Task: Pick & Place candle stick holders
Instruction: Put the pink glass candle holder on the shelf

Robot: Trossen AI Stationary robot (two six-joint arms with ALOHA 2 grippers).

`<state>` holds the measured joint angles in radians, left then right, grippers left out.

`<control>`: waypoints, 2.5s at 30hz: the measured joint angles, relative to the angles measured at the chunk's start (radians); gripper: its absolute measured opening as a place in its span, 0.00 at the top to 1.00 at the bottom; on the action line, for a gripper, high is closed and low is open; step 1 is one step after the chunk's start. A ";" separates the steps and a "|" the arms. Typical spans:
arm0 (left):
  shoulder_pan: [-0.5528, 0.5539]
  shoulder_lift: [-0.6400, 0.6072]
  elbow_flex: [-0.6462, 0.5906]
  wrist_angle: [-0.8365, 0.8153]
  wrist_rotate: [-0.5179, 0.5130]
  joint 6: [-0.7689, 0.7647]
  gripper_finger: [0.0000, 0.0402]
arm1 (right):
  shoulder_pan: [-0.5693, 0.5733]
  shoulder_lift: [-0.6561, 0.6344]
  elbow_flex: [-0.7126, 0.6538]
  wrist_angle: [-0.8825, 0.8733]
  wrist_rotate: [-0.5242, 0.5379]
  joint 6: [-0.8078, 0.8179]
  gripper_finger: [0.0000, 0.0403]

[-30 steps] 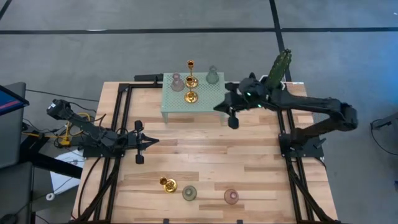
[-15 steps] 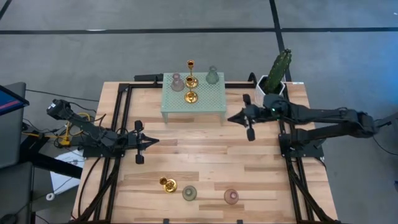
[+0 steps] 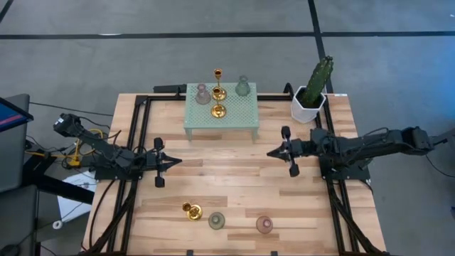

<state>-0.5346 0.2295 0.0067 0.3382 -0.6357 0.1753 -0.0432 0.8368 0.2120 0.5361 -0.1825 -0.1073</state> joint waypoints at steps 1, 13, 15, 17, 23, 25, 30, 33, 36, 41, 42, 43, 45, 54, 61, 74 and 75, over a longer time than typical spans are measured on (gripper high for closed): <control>0.000 0.000 0.000 0.000 0.000 0.000 0.99 | 0.007 0.001 -0.019 0.021 0.000 0.010 1.00; 0.000 0.007 0.000 0.000 0.005 -0.059 0.99 | 0.039 0.000 -0.101 0.093 0.000 0.076 1.00; 0.000 0.025 0.000 -0.002 0.044 -0.093 0.99 | 0.035 0.001 -0.104 0.086 0.000 0.102 1.00; 0.000 0.052 0.000 -0.008 0.123 -0.104 0.99 | 0.035 0.001 -0.104 0.069 0.000 0.108 1.00; 0.000 0.158 0.000 -0.006 0.397 -0.125 0.99 | 0.035 0.001 -0.104 0.022 0.000 0.109 1.00; 0.000 0.190 0.000 -0.004 0.469 -0.158 0.99 | 0.035 0.001 -0.104 0.021 0.000 0.109 1.00; -0.001 0.272 0.000 0.002 0.566 -0.213 0.99 | 0.035 0.001 -0.104 0.032 0.001 0.091 1.00; 0.000 0.312 0.000 0.009 0.565 -0.218 0.99 | 0.035 0.001 -0.104 0.048 0.001 0.078 1.00; 0.000 0.341 0.000 0.035 0.566 -0.218 0.99 | 0.035 0.001 -0.104 0.067 0.002 0.110 1.00; 0.000 0.370 0.000 0.076 0.597 -0.218 0.99 | 0.035 0.001 -0.104 0.073 0.002 0.167 1.00; 0.000 0.370 0.000 0.076 0.600 -0.218 0.99 | 0.035 0.001 -0.104 0.073 0.002 0.180 1.00; 0.000 0.370 0.000 0.076 0.600 -0.218 0.99 | 0.035 0.001 -0.104 0.073 0.002 0.190 1.00; 0.000 0.370 0.000 0.081 0.599 -0.218 0.99 | 0.035 0.001 -0.104 0.072 0.002 0.196 1.00; 0.000 0.370 0.000 0.091 0.600 -0.217 0.99 | 0.105 0.035 -0.103 -0.021 -0.079 0.266 1.00; 0.000 0.370 0.000 0.133 0.599 -0.217 0.99 | 0.194 0.102 -0.103 -0.034 -0.081 0.292 1.00; 0.000 0.370 0.000 0.255 0.457 -0.218 0.99 | 0.267 0.132 -0.103 -0.027 -0.082 0.292 1.00; 0.000 0.370 0.000 0.255 0.457 -0.217 0.99 | 0.267 0.132 -0.103 -0.028 -0.082 0.292 1.00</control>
<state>-0.5346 0.5995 0.0071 0.5930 -0.1787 -0.0422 0.2237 0.9688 0.1085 0.5084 -0.2649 0.1844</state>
